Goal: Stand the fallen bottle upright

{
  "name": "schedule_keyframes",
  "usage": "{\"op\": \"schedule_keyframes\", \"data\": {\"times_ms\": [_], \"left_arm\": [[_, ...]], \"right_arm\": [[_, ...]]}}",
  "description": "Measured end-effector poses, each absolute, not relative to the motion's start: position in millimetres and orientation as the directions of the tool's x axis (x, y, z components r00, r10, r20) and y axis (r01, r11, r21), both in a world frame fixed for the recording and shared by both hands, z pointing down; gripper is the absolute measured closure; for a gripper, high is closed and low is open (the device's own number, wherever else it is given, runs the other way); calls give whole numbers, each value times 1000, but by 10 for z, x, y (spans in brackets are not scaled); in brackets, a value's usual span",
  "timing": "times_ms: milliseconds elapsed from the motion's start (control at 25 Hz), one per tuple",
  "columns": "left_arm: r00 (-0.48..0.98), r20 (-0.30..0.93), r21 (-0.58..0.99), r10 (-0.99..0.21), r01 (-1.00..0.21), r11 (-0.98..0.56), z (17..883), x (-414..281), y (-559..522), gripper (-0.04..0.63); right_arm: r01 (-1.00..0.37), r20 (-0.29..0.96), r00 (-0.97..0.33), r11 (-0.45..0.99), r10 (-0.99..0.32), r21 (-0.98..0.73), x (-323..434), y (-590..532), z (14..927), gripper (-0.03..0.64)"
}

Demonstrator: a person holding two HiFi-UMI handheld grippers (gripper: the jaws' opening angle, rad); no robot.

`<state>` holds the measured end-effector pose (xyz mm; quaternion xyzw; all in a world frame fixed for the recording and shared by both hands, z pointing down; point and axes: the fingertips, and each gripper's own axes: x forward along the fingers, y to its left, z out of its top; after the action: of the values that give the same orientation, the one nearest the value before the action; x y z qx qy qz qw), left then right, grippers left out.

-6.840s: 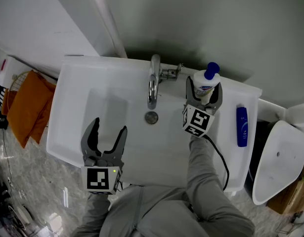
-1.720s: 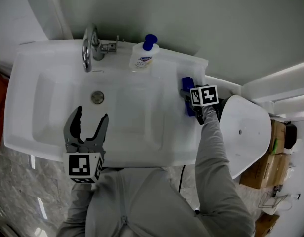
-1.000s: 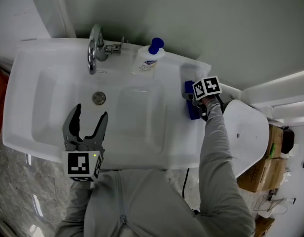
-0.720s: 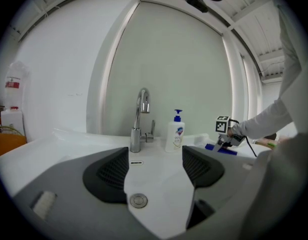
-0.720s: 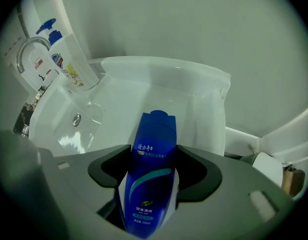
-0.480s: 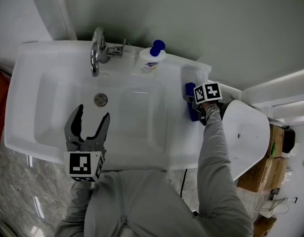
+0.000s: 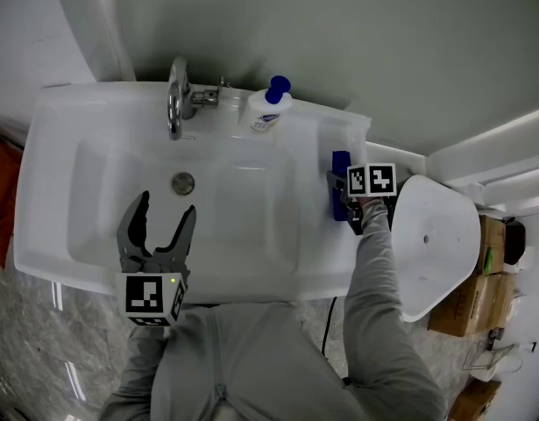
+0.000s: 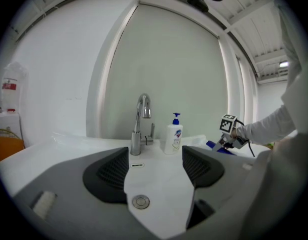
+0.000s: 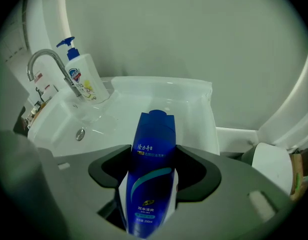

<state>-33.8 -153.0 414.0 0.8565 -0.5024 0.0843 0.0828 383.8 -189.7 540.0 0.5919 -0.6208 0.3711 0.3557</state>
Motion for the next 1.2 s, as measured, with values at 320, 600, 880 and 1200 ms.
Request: {"op": "schedule_keyframes", "data": {"times_ms": [320, 600, 880, 1200], "left_arm": [[511, 206, 48, -834, -857, -513, 4062, -403, -1492, 222], [525, 206, 45, -826, -848, -528, 4038, -497, -1442, 222], [521, 200, 36, -830, -850, -525, 3991, -591, -1420, 222], [484, 214, 17, -848, -870, -492, 3987, -691, -1430, 222]], "right_arm": [[-996, 812, -45, -37, -581, -82, 3653, -1659, 5139, 341], [-993, 740, -35, -59, -671, -100, 3491, -1535, 4848, 344], [-994, 641, -32, -44, -767, -102, 3386, -1711, 4446, 344], [-992, 485, 58, -103, -873, -67, 3468, -2043, 4061, 345]]}}
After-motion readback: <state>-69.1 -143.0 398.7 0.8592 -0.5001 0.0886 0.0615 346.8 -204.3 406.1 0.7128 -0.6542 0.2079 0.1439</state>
